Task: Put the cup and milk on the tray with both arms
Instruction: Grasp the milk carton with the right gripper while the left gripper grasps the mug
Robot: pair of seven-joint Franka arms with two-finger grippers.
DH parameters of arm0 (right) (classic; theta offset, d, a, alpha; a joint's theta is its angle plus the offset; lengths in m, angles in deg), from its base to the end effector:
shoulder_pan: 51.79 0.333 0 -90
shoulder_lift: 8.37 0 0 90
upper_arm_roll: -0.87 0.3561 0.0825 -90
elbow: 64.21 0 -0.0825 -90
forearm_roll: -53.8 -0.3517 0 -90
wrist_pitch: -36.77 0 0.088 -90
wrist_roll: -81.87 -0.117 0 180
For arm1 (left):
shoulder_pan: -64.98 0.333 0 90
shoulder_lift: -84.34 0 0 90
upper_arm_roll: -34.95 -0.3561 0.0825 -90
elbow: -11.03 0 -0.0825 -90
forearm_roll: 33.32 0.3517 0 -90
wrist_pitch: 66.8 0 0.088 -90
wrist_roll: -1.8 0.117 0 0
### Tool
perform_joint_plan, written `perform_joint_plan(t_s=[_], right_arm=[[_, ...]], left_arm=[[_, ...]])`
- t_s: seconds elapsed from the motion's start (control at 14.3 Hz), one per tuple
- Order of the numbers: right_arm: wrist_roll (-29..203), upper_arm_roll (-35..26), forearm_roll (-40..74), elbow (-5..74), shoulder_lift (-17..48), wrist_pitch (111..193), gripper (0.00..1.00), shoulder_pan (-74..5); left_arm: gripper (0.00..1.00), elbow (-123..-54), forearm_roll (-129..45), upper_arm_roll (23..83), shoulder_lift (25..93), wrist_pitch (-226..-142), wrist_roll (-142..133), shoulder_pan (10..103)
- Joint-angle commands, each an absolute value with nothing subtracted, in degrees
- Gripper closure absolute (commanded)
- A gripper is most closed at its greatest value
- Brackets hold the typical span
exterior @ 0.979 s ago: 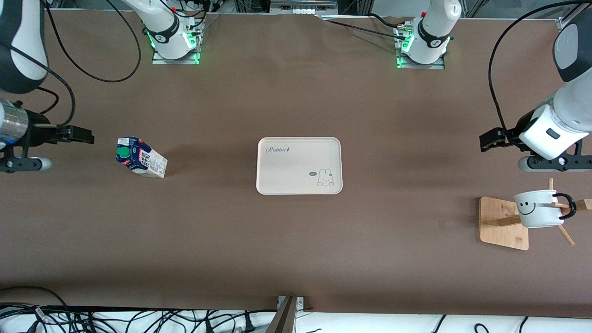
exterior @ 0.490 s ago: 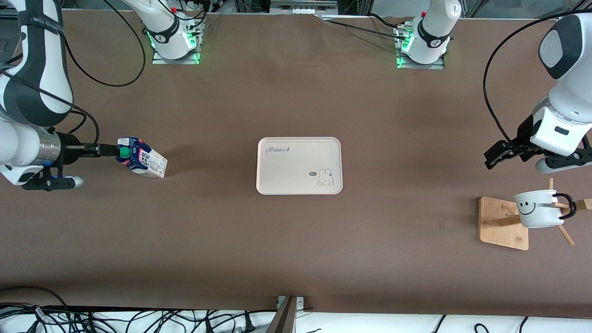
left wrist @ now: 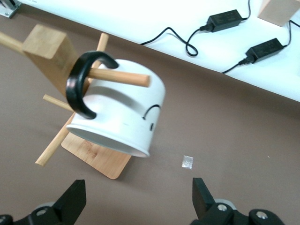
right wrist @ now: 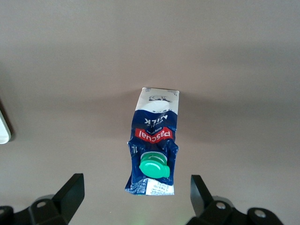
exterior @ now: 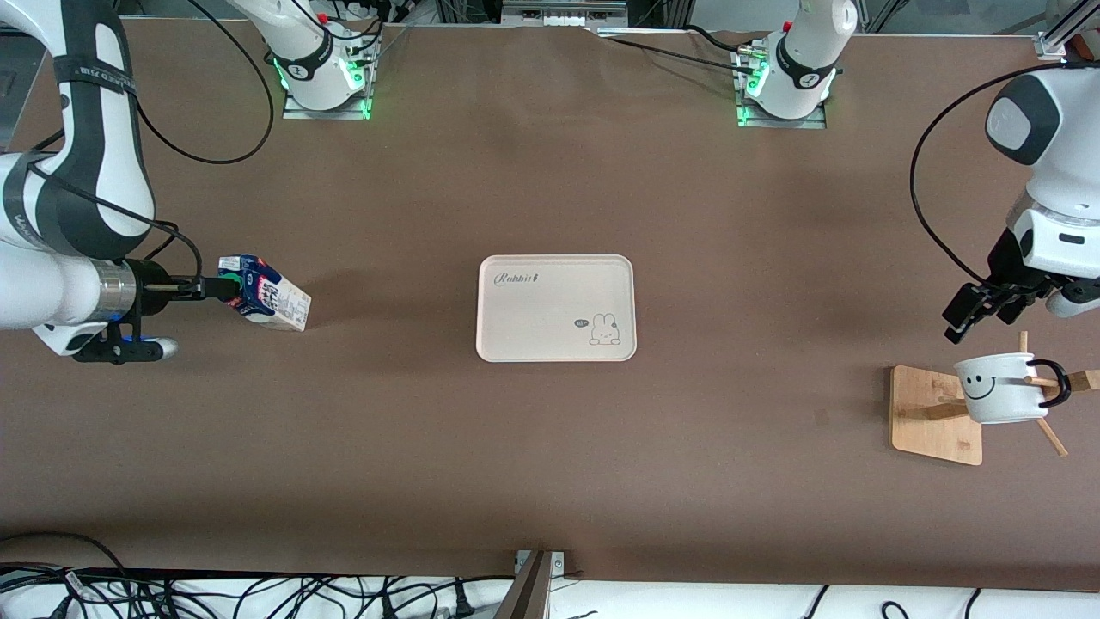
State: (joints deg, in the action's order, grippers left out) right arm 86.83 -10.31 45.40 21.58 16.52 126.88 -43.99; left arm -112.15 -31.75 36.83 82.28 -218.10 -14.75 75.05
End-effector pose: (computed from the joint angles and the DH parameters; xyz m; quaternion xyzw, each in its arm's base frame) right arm 0.6244 -0.0001 0.4378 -0.9843 -0.0022 0.1714 0.0430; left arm 0.5549 0.0795 0.4839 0.9537 0.1988 0.2255 0.0079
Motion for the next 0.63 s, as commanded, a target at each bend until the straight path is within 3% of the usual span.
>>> perform_joint_plan(t_s=[0.0,0.56], right_arm=[[87.06,-10.29,44.92,25.16,16.07,128.95,0.00,-43.26],[87.59,-10.38,45.18,30.45,15.19,134.85,0.00,-43.08]], left_arm=[[0.00,-111.84,-37.95,37.68,80.47,-220.70,-14.46,75.61],[0.00,-108.51,-42.28,37.68,74.32,-227.03,-13.93,75.88]])
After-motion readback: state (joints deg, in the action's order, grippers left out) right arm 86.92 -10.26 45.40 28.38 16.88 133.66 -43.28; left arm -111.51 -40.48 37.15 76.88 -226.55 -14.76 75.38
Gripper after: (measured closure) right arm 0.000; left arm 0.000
